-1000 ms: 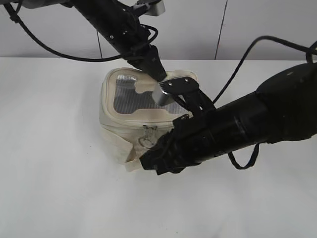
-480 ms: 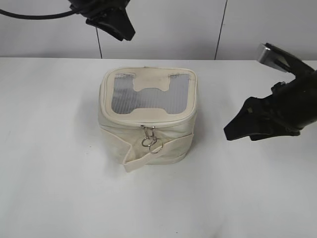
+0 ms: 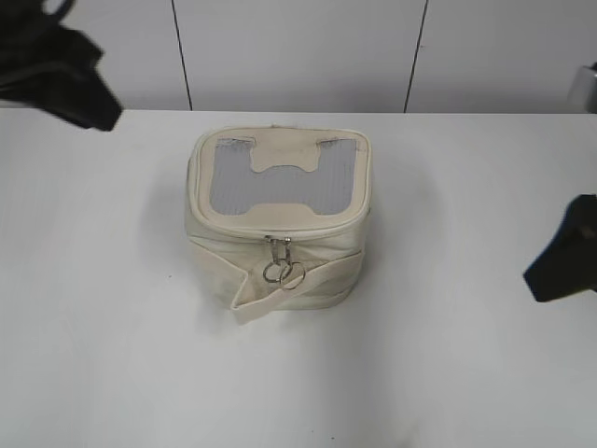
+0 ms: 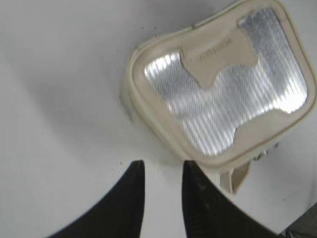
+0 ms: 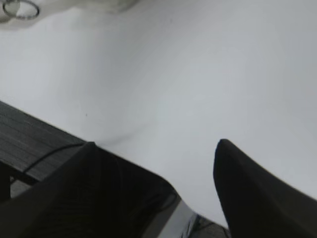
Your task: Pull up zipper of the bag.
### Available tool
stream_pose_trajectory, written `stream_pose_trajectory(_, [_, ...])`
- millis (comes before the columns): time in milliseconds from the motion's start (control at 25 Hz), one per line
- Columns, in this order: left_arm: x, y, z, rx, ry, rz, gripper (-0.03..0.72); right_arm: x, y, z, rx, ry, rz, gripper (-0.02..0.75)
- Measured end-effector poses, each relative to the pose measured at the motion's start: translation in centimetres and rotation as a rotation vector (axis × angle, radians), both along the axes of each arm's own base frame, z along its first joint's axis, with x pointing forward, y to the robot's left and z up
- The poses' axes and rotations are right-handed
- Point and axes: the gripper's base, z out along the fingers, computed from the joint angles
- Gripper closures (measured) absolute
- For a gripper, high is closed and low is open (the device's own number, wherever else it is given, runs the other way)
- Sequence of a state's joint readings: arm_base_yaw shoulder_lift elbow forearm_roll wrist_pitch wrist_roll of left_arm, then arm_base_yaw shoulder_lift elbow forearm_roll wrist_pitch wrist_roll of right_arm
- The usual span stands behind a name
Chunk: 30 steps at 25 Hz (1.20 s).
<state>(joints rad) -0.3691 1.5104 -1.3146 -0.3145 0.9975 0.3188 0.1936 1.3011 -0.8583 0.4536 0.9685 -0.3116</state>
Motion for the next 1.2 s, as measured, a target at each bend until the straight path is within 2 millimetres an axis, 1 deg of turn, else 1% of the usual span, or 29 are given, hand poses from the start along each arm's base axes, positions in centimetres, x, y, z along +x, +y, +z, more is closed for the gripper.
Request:
stream_pose_trajectory(80, [-3.9,1.9,0.5,-0.002,-0.041,0.061,0.482,-1.9,-0.6,1.6,-0.024,-0.022,0.023,0.18])
stream_pose_trajectory(160, [-8.6,4.1,1.2,-0.018,-0.096,0.121,0.482,-4.7,-1.3,3.3,-0.039,-0.072,0.03,0.18])
stream_pose_trajectory(200, [-11.1,5.2,1.5,-0.031,-0.136,0.15,0.483,-6.0,-1.7,3.7,-0.049,-0.095,0.026,0.18])
stream_pose_trajectory(240, [-13.1,6.2,1.9,-0.05,-0.177,0.177,0.485,-7.4,-2.0,4.2,-0.055,-0.129,0.017,0.18])
stream_pose_trajectory(320, [-17.9,8.5,2.7,-0.101,-0.298,0.245,0.489,-11.2,-3.2,5.2,-0.067,-0.259,-0.014,0.181])
stream_pose_trajectory(360, [-20.5,9.8,2.8,-0.132,-0.363,0.287,0.49,-12.5,-3.8,5.0,-0.091,-0.289,-0.039,0.181])
stream_pose_trajectory(440, [-23.8,11.6,2.3,-0.148,-0.423,0.359,0.491,-15.3,-4.9,4.9,-0.113,-0.396,-0.092,0.181])
stream_pose_trajectory(480, [-25.5,12.5,2.0,-0.168,-0.463,0.387,0.491,-16.4,-5.3,4.8,-0.121,-0.439,-0.115,0.181])
stream_pose_trajectory(560, [-28.3,14.0,0.7,-0.166,-0.51,0.429,0.491,-18.6,-6.1,4.2,-0.126,-0.532,-0.159,0.181])
stream_pose_trajectory(600, [-29.2,14.5,0.0,-0.165,-0.529,0.444,0.493,-19.5,-6.4,3.7,-0.126,-0.566,-0.174,0.181])
stream_pose_trajectory(680, [-30.3,15.1,-1.4,-0.154,-0.54,0.462,0.493,-20.6,-6.8,2.7,-0.127,-0.61,-0.19,0.181])
stream_pose_trajectory(760, [-30.7,15.3,-2.7,-0.148,-0.533,0.467,0.493,-21.4,-7.0,2.4,-0.12,-0.665,-0.204,0.181])
stream_pose_trajectory(840, [-30.4,15.2,-3.5,-0.129,-0.505,0.467,0.493,-22.0,-7.2,2.4,-0.106,-0.715,-0.214,0.181])
stream_pose_trajectory(960, [-30.0,14.9,-3.5,-0.132,-0.549,0.43,0.493,-22.3,-7.3,2.4,-0.098,-0.756,-0.223,0.181])
stream_pose_trajectory(1080, [-29.4,14.3,-3.7,-0.14,-0.608,0.35,0.493,-21.8,-7.2,2.1,-0.09,-0.775,-0.228,0.183])
stream_pose_trajectory(1200, [-29.4,14.0,-3.7,-0.137,-0.625,0.3,0.493,-21.8,-7.2,2.1,-0.088,-0.782,-0.23,0.183])
